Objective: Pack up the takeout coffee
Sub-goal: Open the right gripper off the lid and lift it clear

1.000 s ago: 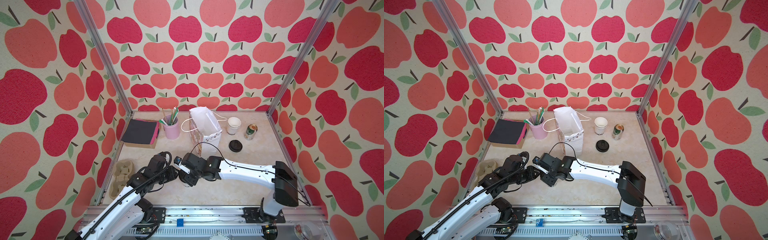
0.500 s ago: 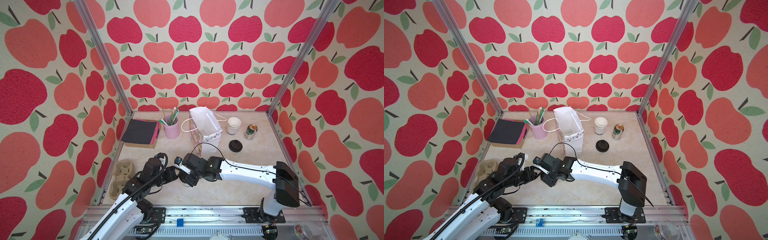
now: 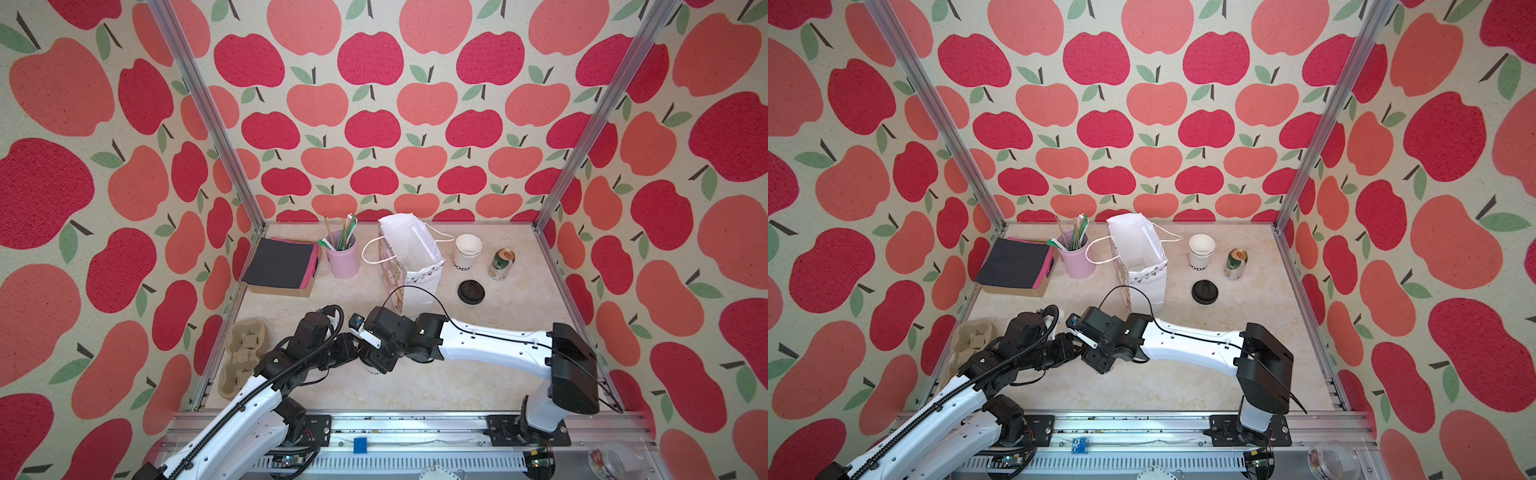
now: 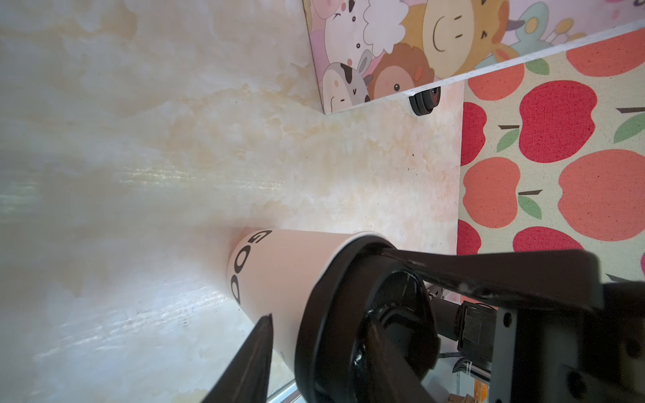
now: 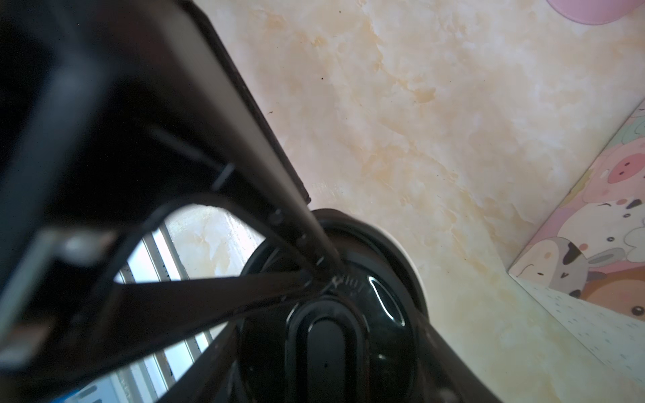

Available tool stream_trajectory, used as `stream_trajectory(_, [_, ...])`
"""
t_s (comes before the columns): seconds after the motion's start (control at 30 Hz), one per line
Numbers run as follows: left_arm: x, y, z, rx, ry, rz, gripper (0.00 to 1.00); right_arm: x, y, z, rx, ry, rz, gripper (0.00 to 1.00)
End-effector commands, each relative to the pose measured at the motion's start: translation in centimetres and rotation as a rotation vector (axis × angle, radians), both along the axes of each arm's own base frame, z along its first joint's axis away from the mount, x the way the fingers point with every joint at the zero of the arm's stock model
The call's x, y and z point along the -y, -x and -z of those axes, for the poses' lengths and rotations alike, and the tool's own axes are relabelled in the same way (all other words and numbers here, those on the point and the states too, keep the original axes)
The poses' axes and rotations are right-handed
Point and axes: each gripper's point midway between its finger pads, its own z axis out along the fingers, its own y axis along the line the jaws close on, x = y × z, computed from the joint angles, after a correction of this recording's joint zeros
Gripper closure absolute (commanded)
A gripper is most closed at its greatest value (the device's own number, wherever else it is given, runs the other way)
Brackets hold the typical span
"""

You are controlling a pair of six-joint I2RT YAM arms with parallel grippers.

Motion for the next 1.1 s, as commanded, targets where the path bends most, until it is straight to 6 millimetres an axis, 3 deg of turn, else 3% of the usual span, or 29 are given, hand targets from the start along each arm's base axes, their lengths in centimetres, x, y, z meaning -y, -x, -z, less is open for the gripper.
stream_trajectory(0.0, [-1.9, 1.3, 2.7, -0.087, -0.129, -0.024, 0.62, 7.6, 3.1, 9.0, -0.157, 0.395, -0.009, 0.31])
stream_trajectory(0.23, [-2.4, 1.8, 3.3, -0.1, -0.181, -0.021, 0.73, 5.8, 1.8, 6.4, -0.11, 0.276, 0.023, 0.29])
stream_trajectory(0.73, [-3.1, 2.3, 4.4, -0.123, -0.276, -0.004, 0.74, 2.6, -0.5, 1.2, -0.013, 0.051, 0.049, 0.18])
stream_trajectory(1.07, [-3.2, 2.3, 4.2, -0.112, -0.286, 0.002, 0.74, 2.1, -1.0, -2.1, 0.013, -0.084, 0.069, 0.14])
